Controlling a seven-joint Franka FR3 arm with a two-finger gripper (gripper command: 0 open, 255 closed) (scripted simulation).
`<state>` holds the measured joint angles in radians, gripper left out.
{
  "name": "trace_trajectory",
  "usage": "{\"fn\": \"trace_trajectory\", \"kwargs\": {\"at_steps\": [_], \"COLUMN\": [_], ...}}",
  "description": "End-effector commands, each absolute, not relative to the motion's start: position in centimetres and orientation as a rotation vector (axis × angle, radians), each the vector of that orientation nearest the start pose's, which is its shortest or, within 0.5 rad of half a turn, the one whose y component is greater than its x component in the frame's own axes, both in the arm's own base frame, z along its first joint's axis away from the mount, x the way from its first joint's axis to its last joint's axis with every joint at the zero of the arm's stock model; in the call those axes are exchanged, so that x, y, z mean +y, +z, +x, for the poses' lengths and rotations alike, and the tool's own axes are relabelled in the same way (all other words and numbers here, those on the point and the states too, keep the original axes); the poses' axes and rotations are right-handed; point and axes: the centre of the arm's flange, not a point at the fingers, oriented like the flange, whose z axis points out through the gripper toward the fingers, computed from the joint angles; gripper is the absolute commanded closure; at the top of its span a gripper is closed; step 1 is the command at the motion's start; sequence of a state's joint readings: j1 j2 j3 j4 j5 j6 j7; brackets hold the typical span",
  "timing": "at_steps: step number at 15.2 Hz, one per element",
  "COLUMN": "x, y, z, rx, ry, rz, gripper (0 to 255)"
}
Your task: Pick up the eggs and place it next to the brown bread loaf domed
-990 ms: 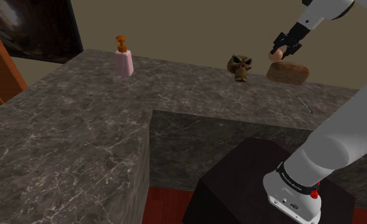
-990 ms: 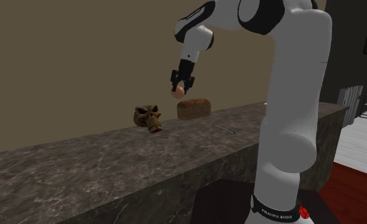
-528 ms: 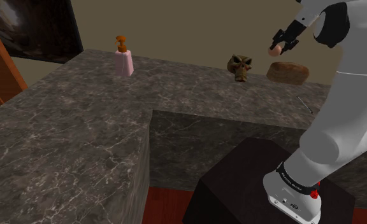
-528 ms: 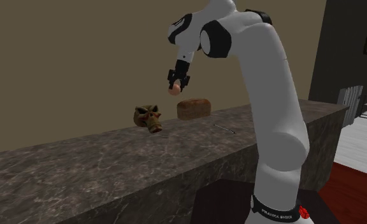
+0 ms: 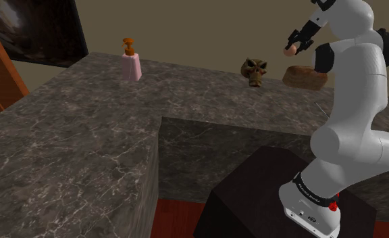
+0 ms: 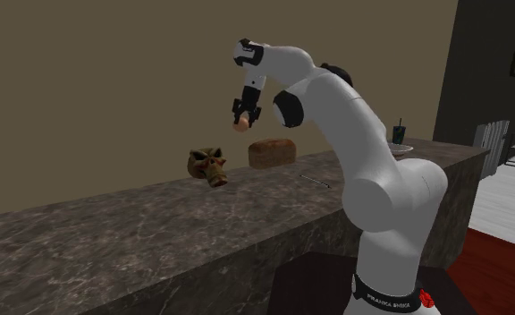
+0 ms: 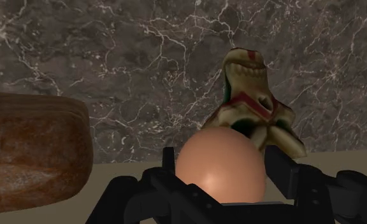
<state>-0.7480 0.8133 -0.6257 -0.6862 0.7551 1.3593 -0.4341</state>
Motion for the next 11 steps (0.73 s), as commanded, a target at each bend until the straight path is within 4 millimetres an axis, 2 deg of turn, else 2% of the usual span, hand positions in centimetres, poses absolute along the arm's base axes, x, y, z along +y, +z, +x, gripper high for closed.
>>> {"fn": "trace_trajectory", "kwargs": {"at_steps": [1, 11], "x": [-60.2, -60.2], "y": [52.2, 46.9], "z": [42.4, 42.4], "rx": [0.907, 0.907], "ry": [-0.262, -0.262], "rz": [-2.73, -2.73], "gripper": [255, 255]}}
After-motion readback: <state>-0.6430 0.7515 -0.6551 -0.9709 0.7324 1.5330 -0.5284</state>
